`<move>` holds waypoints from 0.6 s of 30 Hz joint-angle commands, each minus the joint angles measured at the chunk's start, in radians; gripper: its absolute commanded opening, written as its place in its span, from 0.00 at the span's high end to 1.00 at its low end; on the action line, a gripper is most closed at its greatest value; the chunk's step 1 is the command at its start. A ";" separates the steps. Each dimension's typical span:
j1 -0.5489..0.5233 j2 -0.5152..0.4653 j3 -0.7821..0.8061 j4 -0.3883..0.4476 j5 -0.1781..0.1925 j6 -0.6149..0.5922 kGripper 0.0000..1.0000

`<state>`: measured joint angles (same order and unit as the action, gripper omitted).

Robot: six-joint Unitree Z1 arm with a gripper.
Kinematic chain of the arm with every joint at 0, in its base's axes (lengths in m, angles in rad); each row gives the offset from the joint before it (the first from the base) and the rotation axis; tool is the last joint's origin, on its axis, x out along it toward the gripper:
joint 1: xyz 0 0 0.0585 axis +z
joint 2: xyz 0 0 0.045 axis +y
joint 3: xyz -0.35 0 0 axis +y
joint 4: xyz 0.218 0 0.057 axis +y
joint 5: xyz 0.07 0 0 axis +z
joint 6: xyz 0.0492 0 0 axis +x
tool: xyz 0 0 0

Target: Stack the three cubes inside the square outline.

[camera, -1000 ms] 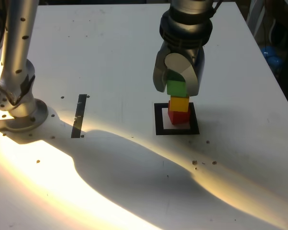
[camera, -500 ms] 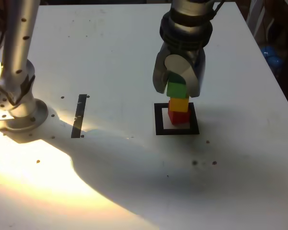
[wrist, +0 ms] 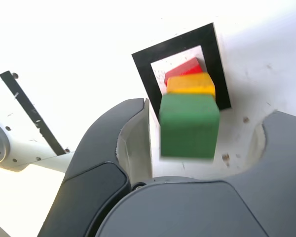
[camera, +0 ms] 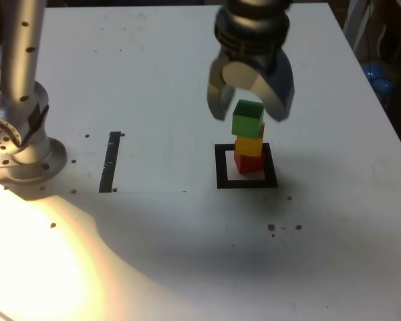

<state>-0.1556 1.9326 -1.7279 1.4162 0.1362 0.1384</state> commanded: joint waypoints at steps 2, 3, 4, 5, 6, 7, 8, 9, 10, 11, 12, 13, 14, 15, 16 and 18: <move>-0.001 -0.134 0.059 0.015 -0.001 0.012 0.01; -0.001 -0.172 0.090 0.018 -0.002 0.014 0.01; -0.001 -0.224 0.137 0.020 -0.005 0.015 0.01; -0.001 -0.264 0.175 0.021 -0.010 0.014 0.01; -0.001 -0.302 0.212 0.021 -0.015 0.012 0.01; -0.001 -0.339 0.247 0.021 -0.022 0.010 0.01; -0.001 -0.374 0.281 0.020 -0.028 0.007 0.01; -0.001 -0.408 0.314 0.020 -0.033 0.004 0.01; -0.001 -0.439 0.347 0.020 -0.038 0.000 0.01; -0.001 -0.467 0.380 0.019 -0.040 -0.005 0.01; -0.001 -0.492 0.413 0.019 -0.039 -0.010 0.01; -0.001 -0.513 0.447 0.017 -0.038 -0.015 0.01; -0.001 -0.530 0.482 0.015 -0.035 -0.021 0.01; -0.001 -0.543 0.516 0.011 -0.033 -0.027 0.01; -0.001 -0.552 0.550 0.006 -0.031 -0.034 0.01; -0.001 -0.562 0.614 -0.013 -0.029 -0.047 0.01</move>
<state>-0.1556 1.4537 -1.1593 1.4197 0.1047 0.1006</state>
